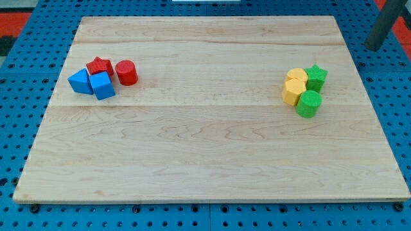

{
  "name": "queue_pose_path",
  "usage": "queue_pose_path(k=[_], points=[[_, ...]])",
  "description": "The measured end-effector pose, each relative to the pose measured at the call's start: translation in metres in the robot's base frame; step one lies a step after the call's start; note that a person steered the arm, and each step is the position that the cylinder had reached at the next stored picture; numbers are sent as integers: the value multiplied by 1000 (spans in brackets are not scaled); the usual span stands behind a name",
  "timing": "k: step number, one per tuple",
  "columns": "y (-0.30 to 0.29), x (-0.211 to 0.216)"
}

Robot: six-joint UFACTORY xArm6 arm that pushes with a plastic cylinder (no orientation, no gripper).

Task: Put the green star into the red circle to the right

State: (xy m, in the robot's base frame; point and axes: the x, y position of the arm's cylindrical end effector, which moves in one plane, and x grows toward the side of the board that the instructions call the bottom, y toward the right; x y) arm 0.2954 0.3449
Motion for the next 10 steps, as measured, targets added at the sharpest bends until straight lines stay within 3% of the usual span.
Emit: queue_pose_path(k=[1, 2, 3, 5, 6, 7, 8, 10], points=[[-10, 2], [-1, 39], [-53, 88], [-185, 89], [-244, 70], [-224, 59], [-279, 59], [-328, 58]])
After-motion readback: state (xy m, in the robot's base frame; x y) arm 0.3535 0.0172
